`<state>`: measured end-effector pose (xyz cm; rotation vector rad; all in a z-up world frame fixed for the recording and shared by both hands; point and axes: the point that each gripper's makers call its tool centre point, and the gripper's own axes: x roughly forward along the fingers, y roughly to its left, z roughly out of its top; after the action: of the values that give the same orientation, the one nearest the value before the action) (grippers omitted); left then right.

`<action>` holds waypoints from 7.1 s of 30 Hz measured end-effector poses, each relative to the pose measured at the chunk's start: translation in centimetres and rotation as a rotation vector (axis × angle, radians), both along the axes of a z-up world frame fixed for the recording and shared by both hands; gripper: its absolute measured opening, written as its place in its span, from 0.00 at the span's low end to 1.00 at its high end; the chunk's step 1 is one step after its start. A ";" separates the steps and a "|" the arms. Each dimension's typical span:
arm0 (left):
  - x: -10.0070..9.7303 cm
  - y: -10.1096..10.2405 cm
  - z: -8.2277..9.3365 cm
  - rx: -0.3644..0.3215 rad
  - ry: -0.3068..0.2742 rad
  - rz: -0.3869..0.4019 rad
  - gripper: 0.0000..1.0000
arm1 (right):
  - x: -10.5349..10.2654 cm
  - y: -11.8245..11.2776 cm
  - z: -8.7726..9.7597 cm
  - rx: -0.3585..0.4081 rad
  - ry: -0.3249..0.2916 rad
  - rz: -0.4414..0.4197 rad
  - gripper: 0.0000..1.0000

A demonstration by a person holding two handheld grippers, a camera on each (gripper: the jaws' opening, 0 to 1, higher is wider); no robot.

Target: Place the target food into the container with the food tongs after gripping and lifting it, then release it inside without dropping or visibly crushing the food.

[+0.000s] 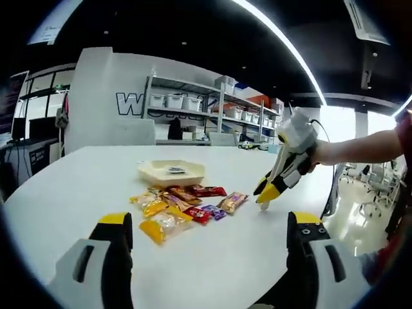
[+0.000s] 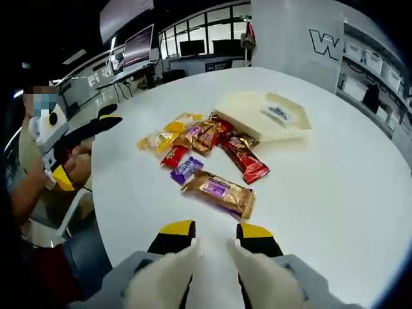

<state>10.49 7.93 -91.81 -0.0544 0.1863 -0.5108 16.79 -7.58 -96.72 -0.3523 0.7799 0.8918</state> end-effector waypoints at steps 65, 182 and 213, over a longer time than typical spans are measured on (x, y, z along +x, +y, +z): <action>-0.6 -6.0 1.2 -0.068 -0.006 -0.164 0.99 | 1.1 4.6 5.9 0.416 -0.249 -0.023 0.22; 3.8 -2.2 5.8 -0.036 -0.046 0.019 0.95 | 1.4 -3.8 2.4 0.332 -0.156 -0.126 0.24; 2.8 2.7 -0.8 0.135 0.133 0.209 0.97 | 5.3 0.4 1.2 0.248 -0.221 -0.009 0.19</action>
<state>13.31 10.59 -92.63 0.0244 0.3406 -0.2853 22.04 -7.18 -95.53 -0.2233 0.4614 0.9120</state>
